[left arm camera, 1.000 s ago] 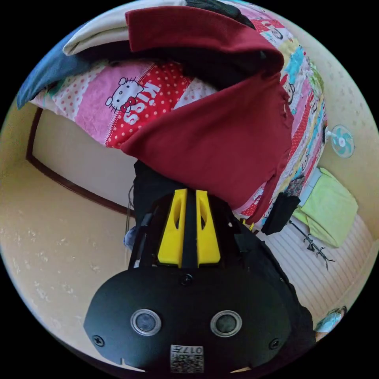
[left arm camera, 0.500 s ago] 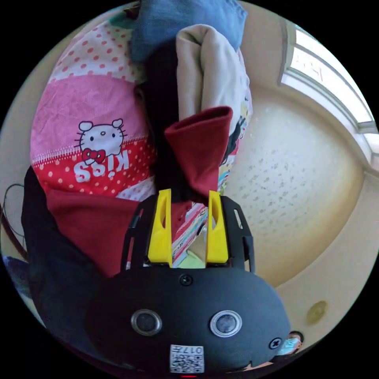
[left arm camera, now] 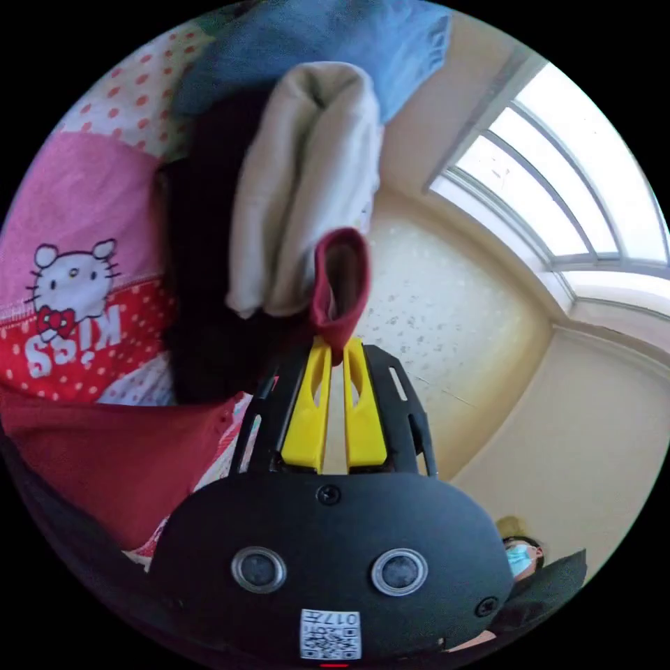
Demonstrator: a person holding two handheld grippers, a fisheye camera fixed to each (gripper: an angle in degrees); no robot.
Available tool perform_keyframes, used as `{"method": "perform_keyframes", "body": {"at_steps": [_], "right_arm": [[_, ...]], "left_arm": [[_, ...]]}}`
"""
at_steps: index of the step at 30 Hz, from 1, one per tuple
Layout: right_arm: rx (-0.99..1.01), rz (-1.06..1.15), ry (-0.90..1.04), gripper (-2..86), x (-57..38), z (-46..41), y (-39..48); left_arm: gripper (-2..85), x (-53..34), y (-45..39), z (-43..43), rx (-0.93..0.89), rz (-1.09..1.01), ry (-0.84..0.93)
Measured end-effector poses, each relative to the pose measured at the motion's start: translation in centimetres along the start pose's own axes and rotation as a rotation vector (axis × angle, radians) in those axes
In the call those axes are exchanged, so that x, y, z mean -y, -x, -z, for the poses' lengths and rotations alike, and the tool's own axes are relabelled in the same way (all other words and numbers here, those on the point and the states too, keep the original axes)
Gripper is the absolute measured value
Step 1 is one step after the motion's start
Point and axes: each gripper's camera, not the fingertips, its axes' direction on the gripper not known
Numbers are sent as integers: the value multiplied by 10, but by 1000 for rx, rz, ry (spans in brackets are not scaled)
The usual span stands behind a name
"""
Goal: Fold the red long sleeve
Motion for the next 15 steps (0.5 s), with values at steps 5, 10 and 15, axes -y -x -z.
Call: {"method": "perform_keyframes", "body": {"at_steps": [5,10,15], "right_arm": [[99,-50,-72,25,-11,-2,-37],[197,-68,-114,27,-15,-8,-61],[258,-7,-66,29,-5,-14,-73]], "left_arm": [[20,-55,-113,-90,-19,-391,348],[31,-194,-131,-232,116,-815,872],[110,-332,-3,-308,417,-812,1341]]}}
